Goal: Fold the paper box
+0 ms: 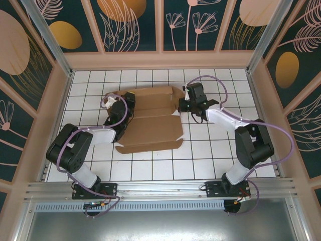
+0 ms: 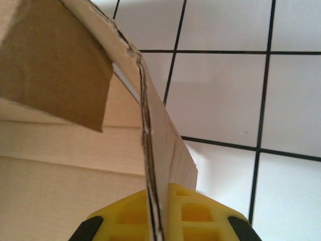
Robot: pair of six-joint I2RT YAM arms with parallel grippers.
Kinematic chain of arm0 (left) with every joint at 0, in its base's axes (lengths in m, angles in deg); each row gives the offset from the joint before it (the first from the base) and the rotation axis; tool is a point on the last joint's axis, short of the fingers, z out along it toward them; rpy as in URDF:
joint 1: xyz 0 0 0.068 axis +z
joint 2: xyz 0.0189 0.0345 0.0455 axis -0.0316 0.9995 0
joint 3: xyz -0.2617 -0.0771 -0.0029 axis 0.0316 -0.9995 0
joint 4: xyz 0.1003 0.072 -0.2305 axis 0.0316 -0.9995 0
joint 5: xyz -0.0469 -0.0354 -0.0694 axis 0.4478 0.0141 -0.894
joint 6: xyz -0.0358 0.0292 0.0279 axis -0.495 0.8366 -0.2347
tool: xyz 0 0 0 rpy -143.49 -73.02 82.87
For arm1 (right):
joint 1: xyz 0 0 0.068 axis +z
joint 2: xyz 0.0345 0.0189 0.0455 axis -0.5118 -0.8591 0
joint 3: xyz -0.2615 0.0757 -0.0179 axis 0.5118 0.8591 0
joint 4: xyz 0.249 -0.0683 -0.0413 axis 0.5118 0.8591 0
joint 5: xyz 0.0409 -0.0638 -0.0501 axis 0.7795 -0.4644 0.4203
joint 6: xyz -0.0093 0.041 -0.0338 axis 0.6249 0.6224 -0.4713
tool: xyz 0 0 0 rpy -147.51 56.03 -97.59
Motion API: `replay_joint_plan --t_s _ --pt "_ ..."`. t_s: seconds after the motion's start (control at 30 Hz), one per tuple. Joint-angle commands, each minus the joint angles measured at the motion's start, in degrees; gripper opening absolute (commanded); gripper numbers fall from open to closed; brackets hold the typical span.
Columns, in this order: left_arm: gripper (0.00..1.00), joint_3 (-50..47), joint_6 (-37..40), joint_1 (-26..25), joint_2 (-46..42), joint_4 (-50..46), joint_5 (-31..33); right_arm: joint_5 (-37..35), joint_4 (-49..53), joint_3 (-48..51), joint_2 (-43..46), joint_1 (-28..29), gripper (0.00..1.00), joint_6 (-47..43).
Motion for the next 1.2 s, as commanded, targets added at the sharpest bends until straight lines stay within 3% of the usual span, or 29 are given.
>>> replay_joint_plan --t_s 0.0,0.27,0.5,0.8,0.97,1.07,1.17 --pt "0.00 -0.03 2.12 -0.11 -0.22 -2.76 -0.55 2.93 -0.78 -2.04 2.85 0.77 0.00 4.32" --pt "0.00 -0.19 1.59 -0.11 -0.22 -2.75 -0.50 7.09 2.59 -6.33 1.06 1.75 0.01 7.66" --pt "0.00 -1.21 0.99 -0.06 -0.48 -2.31 -1.40 7.06 -0.69 0.10 1.12 3.67 0.07 8.93" --pt "0.00 -6.06 -1.90 -0.07 1.33 2.74 -4.71 9.95 -13.61 9.50 2.44 3.67 0.25 6.60" --pt "0.00 -7.28 0.84 -0.07 -1.01 0.44 -4.57 12.38 -10.70 7.36 4.83 3.67 0.32 -0.11" --pt "0.00 -7.53 2.26 -0.07 -2.58 -2.10 -3.45 15.92 -7.92 6.57 10.06 4.56 0.45 -6.80" --pt "0.00 -7.32 3.40 -0.06 -3.07 -3.20 -3.18 19.52 -5.78 5.28 15.68 4.39 0.51 -9.52"
